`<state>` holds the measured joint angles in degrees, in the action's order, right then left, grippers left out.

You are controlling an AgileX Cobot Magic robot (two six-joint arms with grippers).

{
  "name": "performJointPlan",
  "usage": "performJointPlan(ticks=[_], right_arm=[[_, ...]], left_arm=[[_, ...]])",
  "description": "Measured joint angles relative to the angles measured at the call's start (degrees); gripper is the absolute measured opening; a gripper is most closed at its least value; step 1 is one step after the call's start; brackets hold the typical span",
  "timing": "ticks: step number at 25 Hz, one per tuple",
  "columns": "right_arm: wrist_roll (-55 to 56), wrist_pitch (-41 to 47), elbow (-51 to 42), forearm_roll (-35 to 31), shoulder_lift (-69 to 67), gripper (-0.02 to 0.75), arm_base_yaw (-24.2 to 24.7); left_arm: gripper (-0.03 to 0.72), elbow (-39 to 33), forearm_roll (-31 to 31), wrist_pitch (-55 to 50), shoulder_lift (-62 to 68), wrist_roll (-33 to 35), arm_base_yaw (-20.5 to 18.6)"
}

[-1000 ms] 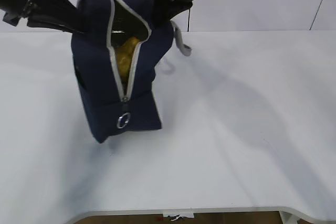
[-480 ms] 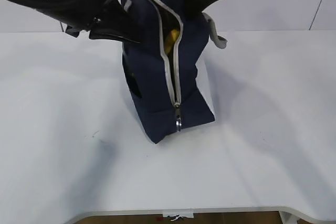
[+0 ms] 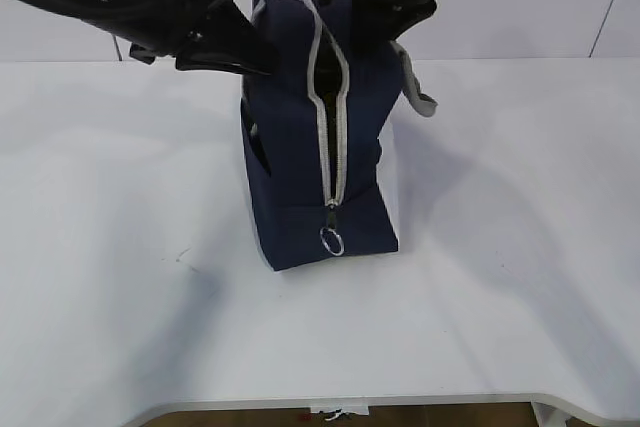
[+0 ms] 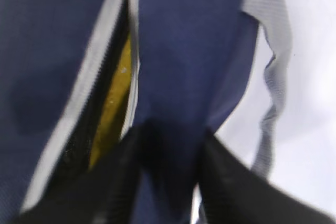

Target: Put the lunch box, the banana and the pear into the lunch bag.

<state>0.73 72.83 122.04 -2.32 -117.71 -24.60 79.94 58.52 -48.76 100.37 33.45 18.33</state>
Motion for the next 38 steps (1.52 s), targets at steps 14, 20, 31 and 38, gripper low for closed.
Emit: performJointPlan(ticks=[14,20,31,38], right_arm=[[1.2,-0.6,-0.1,-4.9,7.0,0.464,0.0],[1.2,-0.6,-6.6,-7.2,14.6,0.464,0.0],[1.2,-0.6,-24.2,-8.8,29.0,0.464,0.0],[1.1,-0.6,-25.3,-6.5,29.7,0.465,-0.1]], left_arm=[[0.333,0.0,-4.9,-10.9,-3.5,0.3,-2.8],[0.335,0.0,-8.2,-19.6,-4.8,0.3,-5.6],[0.32,0.0,-38.5,-21.2,-10.4,-17.2,-3.9],[0.319,0.0,-44.1,-21.9,-15.2,-21.1,0.0]])
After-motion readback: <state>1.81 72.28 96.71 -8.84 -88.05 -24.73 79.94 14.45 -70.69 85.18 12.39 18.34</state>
